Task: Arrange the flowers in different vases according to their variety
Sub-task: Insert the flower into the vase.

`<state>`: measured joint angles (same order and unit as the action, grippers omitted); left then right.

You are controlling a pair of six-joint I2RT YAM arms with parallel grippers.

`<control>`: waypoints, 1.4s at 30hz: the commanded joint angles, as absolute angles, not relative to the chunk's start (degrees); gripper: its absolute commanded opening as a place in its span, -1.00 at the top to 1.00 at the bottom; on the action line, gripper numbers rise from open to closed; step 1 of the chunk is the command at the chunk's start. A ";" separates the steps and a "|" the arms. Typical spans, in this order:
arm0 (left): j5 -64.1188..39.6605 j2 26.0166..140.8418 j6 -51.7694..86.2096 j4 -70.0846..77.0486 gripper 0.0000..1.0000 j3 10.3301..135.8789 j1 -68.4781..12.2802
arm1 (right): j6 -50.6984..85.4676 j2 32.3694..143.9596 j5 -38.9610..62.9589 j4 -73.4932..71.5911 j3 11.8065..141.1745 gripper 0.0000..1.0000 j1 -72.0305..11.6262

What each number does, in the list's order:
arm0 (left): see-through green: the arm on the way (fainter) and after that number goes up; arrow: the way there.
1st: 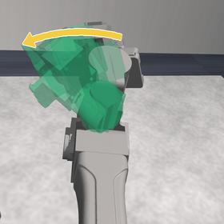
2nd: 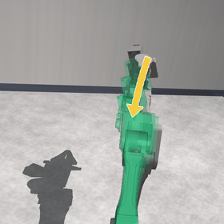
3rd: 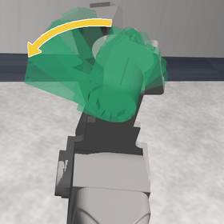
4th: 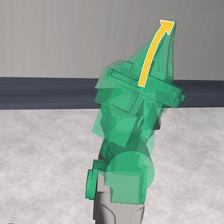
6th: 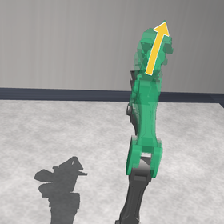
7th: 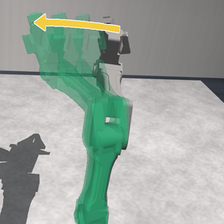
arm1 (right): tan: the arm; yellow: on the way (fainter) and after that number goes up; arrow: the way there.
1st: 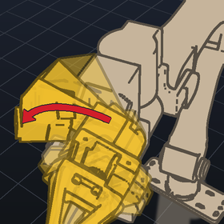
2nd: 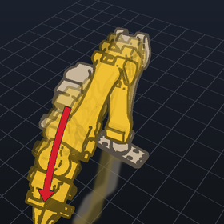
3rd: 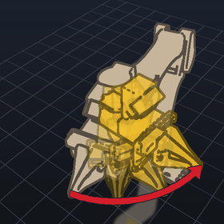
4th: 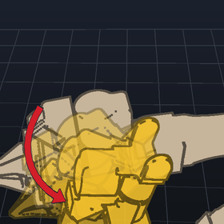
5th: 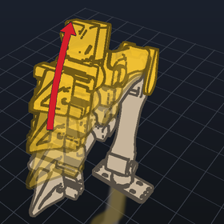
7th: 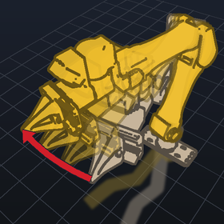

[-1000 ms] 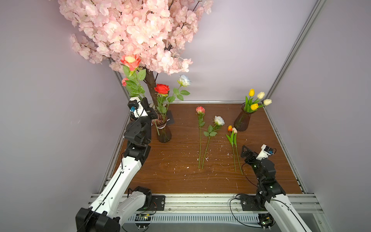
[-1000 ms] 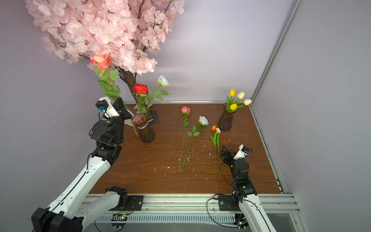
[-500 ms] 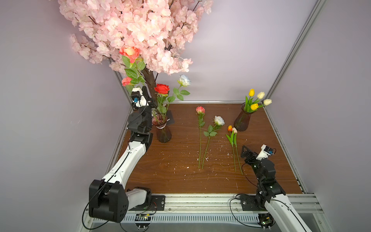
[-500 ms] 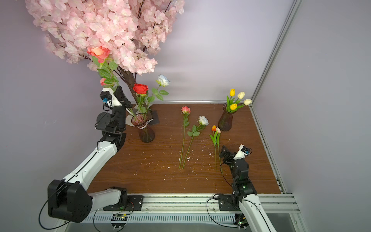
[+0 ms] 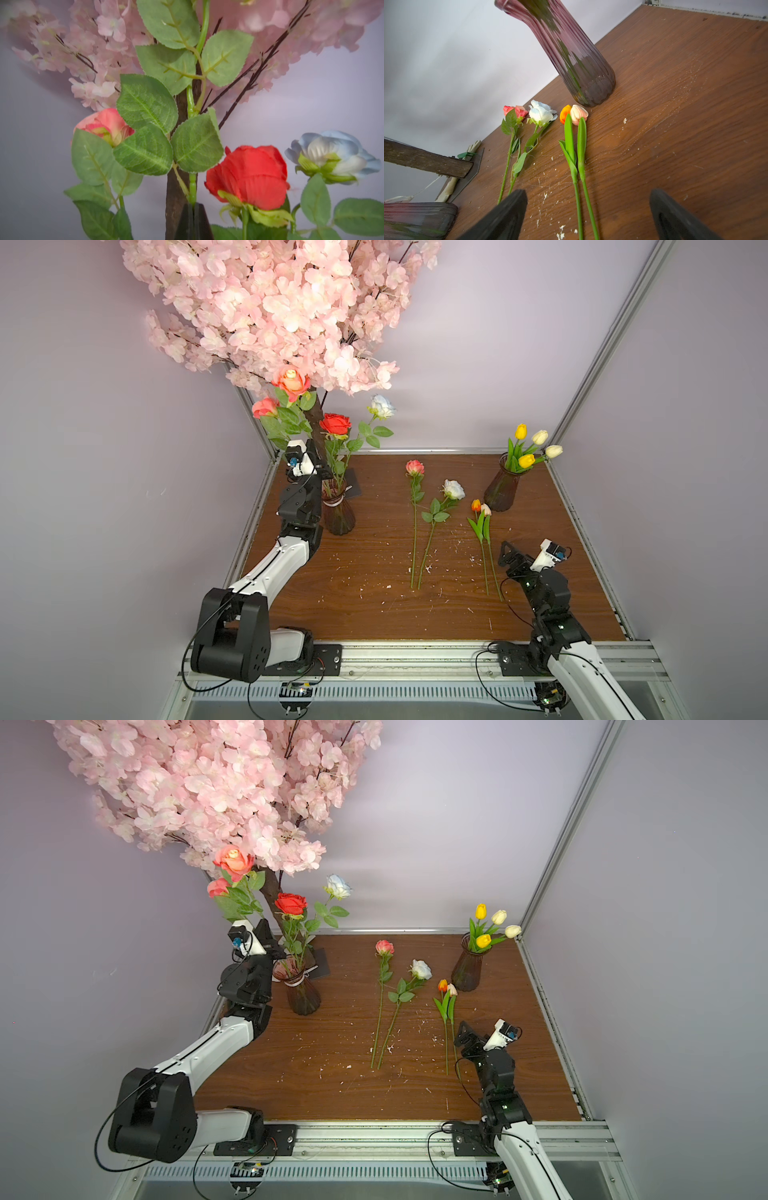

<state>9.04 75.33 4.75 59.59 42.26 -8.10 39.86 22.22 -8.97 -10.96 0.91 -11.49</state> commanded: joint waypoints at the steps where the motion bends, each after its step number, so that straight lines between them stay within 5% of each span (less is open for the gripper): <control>1: 8.35 74.23 7.89 62.06 1.00 39.80 -7.28 | 39.30 22.15 -9.94 -13.89 0.26 -0.98 -11.25; 13: 5.99 71.75 14.32 53.30 0.97 34.67 -7.35 | 39.24 22.06 -9.68 -13.73 0.35 -0.99 -11.28; 16: 5.73 71.14 14.50 49.11 0.78 35.95 -7.40 | 39.24 21.98 -9.49 -13.71 0.35 -0.99 -11.25; 23: 8.03 66.44 15.66 38.97 -0.29 39.82 -8.73 | 38.83 21.98 -8.23 -13.97 0.61 -0.99 -11.32; 33: 12.12 59.77 17.28 20.64 -0.85 45.86 -15.13 | 36.43 23.22 -0.25 -16.16 1.75 -0.99 -11.25; 42: 17.17 54.36 16.09 19.18 -0.99 41.48 -29.17 | 36.30 29.58 7.31 -21.00 3.19 -0.98 -11.42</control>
